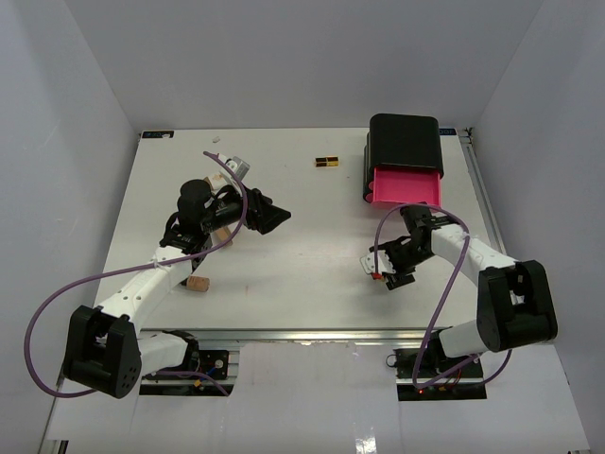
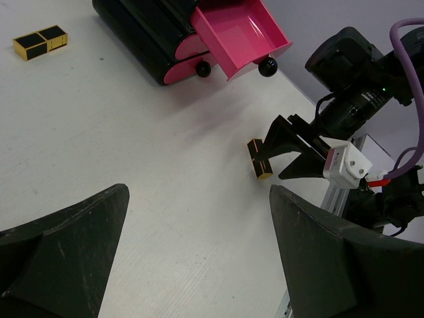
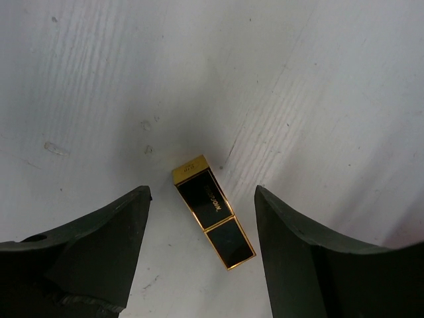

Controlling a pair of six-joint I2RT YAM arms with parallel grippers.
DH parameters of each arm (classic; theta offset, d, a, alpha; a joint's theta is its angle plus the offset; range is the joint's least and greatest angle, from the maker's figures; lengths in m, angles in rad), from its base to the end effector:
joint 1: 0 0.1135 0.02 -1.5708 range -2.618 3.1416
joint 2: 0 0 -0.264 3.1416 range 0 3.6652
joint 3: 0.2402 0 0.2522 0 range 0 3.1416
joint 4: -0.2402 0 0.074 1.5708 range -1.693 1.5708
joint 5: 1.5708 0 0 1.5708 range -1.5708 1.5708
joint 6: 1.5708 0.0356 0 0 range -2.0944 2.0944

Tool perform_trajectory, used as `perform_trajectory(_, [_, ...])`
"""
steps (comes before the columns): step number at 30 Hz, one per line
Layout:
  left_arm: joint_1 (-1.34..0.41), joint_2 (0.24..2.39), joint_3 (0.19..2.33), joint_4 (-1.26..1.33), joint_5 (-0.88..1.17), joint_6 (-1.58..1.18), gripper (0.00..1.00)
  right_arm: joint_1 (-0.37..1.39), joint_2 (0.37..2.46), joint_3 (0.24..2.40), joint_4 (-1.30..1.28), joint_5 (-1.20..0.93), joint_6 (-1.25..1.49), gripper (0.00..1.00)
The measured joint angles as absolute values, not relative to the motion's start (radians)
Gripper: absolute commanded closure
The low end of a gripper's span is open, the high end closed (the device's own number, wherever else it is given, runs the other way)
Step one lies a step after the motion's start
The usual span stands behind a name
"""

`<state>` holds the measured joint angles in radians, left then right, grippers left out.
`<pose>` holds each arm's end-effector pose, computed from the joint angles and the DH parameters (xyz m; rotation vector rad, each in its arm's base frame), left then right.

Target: Organize the makeup

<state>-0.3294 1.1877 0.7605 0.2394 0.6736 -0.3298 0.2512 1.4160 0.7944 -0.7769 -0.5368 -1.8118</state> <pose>0.2475 -0.1081 0.2925 0.5122 1.7683 -1.0596 0.2195 0.0751 0.1774 -2.2823 1.2933 0.3533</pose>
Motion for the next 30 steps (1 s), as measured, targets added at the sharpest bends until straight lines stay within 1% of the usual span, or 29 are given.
perform_trajectory(10, [-0.329,1.188,0.76,0.24,0.681,-0.33,0.02,0.251,1.475,0.803,-0.724,-0.419,-1.81,0.37])
perform_trajectory(19, [-0.329,1.188,0.76,0.24,0.683,-0.331,0.02,0.252,1.487,0.803,-0.685,-0.398,-1.792,0.55])
perform_trajectory(21, [-0.329,1.188,0.76,0.24,0.688,-0.333,0.02,0.252,1.486,0.802,-0.679,-0.394,-1.782,0.61])
perform_trajectory(24, [-0.329,1.188,0.76,0.241,0.693,-0.337,0.02,0.252,1.48,0.798,-0.678,-0.391,-1.766,0.68])
perform_trajectory(26, [-0.329,1.188,0.76,0.241,0.696,-0.339,0.02,0.252,1.468,0.795,-0.681,-0.392,-1.753,0.71])
perform_trajectory(30, [-0.329,1.188,0.76,0.241,0.698,-0.341,0.02,0.252,1.42,0.786,-0.697,-0.422,-1.706,0.73])
